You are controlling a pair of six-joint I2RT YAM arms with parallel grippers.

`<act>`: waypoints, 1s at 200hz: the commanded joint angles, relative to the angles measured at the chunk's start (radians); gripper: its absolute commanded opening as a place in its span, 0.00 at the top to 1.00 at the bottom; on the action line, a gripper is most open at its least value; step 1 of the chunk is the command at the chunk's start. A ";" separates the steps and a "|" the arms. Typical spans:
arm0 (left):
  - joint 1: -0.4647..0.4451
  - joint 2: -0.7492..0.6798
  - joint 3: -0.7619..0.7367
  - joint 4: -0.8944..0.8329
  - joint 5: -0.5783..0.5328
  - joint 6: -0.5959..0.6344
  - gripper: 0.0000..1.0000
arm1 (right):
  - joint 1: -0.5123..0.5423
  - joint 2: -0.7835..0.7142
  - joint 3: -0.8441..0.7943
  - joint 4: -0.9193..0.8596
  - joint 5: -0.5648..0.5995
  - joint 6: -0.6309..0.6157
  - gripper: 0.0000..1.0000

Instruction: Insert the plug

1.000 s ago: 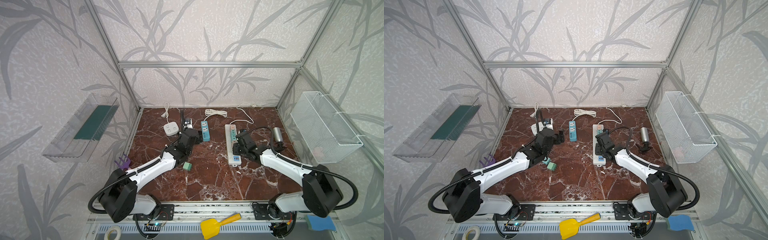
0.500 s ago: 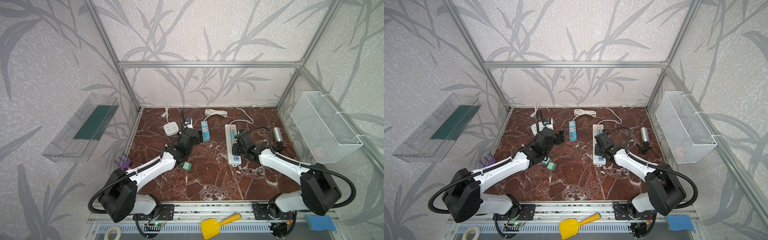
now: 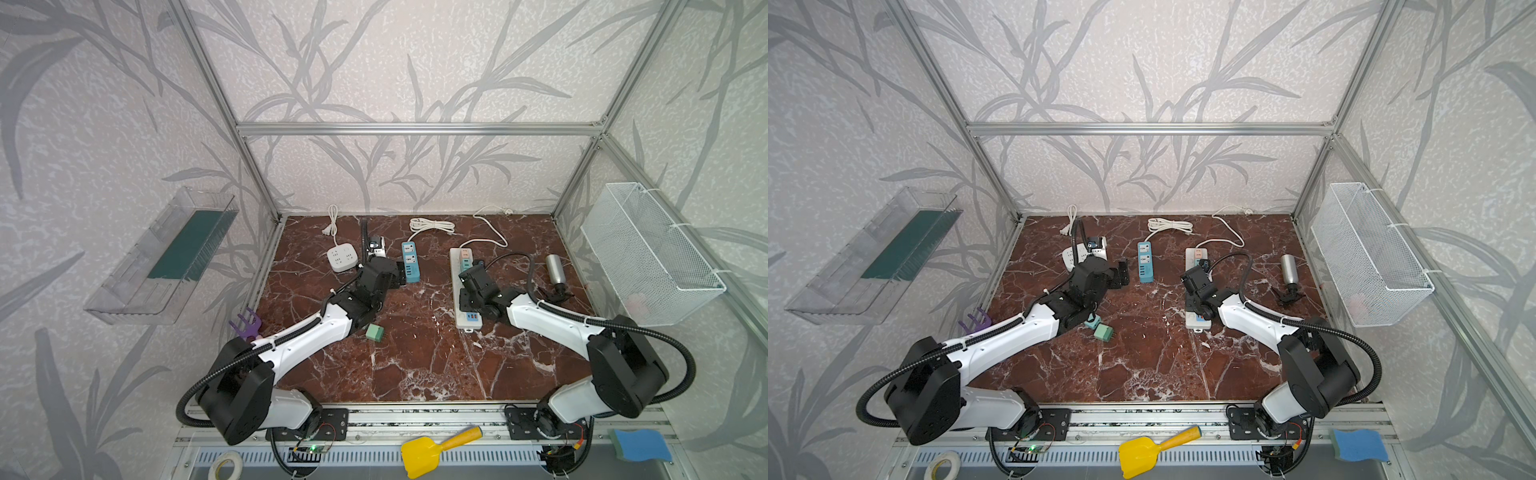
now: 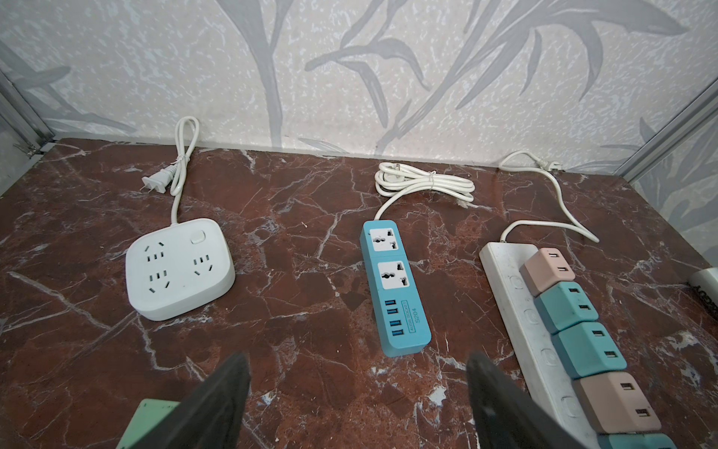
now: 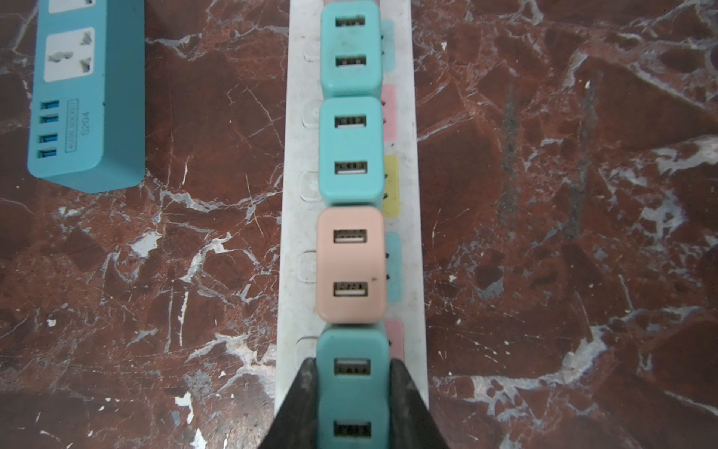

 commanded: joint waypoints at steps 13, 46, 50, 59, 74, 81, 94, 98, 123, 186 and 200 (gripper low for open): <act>0.004 -0.013 0.003 0.006 -0.005 -0.017 0.12 | -0.019 0.065 -0.035 -0.143 0.057 0.017 1.00; 0.005 -0.016 0.005 0.007 -0.007 -0.016 0.13 | -0.112 0.039 -0.014 -0.084 0.058 -0.087 1.00; 0.005 -0.018 0.004 0.006 -0.008 -0.017 0.13 | -0.126 0.039 -0.013 -0.073 0.055 -0.095 1.00; 0.005 -0.018 0.004 0.007 -0.010 -0.015 0.13 | -0.146 0.043 -0.002 -0.058 0.051 -0.115 1.00; 0.005 -0.019 0.004 0.007 -0.015 -0.013 0.12 | -0.169 0.060 0.028 -0.058 0.059 -0.142 1.00; 0.005 -0.019 0.003 0.007 -0.014 -0.012 0.12 | -0.182 0.072 0.041 -0.053 0.058 -0.153 1.00; 0.005 -0.019 0.003 0.007 -0.016 -0.010 0.13 | -0.213 0.093 0.061 -0.052 0.039 -0.168 1.00; 0.005 -0.019 0.004 0.007 -0.015 -0.009 0.12 | -0.222 0.100 0.067 -0.048 0.034 -0.172 1.00; 0.005 -0.021 0.004 0.007 -0.018 -0.008 0.12 | -0.273 0.125 0.107 -0.053 -0.025 -0.193 1.00; 0.007 -0.024 0.003 0.009 -0.014 -0.009 0.12 | -0.295 0.074 0.146 -0.068 -0.147 -0.234 0.51; 0.006 -0.030 0.003 0.012 -0.001 -0.017 0.12 | -0.316 0.044 0.187 -0.114 -0.176 -0.251 0.41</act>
